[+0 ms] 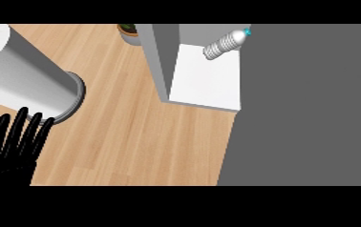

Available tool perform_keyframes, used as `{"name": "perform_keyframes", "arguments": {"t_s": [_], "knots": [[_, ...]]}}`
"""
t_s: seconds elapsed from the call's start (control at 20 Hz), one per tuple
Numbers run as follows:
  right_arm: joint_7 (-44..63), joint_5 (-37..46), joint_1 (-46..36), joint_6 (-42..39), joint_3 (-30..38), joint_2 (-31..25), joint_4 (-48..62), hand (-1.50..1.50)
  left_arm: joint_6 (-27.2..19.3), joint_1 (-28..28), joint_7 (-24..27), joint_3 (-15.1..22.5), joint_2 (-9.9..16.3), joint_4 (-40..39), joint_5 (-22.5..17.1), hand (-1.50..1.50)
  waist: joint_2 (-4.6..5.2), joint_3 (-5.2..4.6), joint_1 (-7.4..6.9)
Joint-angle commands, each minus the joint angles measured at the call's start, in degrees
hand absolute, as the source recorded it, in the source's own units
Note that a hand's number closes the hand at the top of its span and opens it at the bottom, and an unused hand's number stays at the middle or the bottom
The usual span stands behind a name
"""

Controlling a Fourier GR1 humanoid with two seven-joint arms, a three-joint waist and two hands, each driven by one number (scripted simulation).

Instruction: Pick up the bottled water, place it into the cabinet and close the cabinet

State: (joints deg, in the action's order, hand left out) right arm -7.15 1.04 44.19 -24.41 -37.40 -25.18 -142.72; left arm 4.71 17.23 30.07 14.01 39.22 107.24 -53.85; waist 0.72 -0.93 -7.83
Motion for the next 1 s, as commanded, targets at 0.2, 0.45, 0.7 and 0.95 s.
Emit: {"name": "perform_keyframes", "arguments": {"t_s": [0.2,0.45,0.7,0.95], "knots": [[7.9,0.8,-8.5,-2.6,-8.9,1.6,-2.0,1.50,4.0,0.3,-0.6,-1.6,2.8,0.1,-1.0,-1.50,1.31,-0.21,-3.16],[10.1,1.2,-12.0,-3.8,-7.0,-0.3,-2.1,1.50,5.4,0.3,-0.9,-2.6,4.0,0.7,-1.7,-1.50,1.22,-0.45,-4.83],[10.0,2.2,-18.0,-6.6,-4.0,-3.5,-2.4,1.50,5.9,-0.5,-1.7,-3.4,5.1,0.5,-2.0,-1.50,1.00,-0.62,-6.24],[11.7,0.7,-20.8,-5.7,-4.1,-2.3,-1.0,1.50,6.6,-0.2,-1.7,-4.2,5.4,-0.3,-2.9,-1.50,0.94,-0.68,-5.89]]}}
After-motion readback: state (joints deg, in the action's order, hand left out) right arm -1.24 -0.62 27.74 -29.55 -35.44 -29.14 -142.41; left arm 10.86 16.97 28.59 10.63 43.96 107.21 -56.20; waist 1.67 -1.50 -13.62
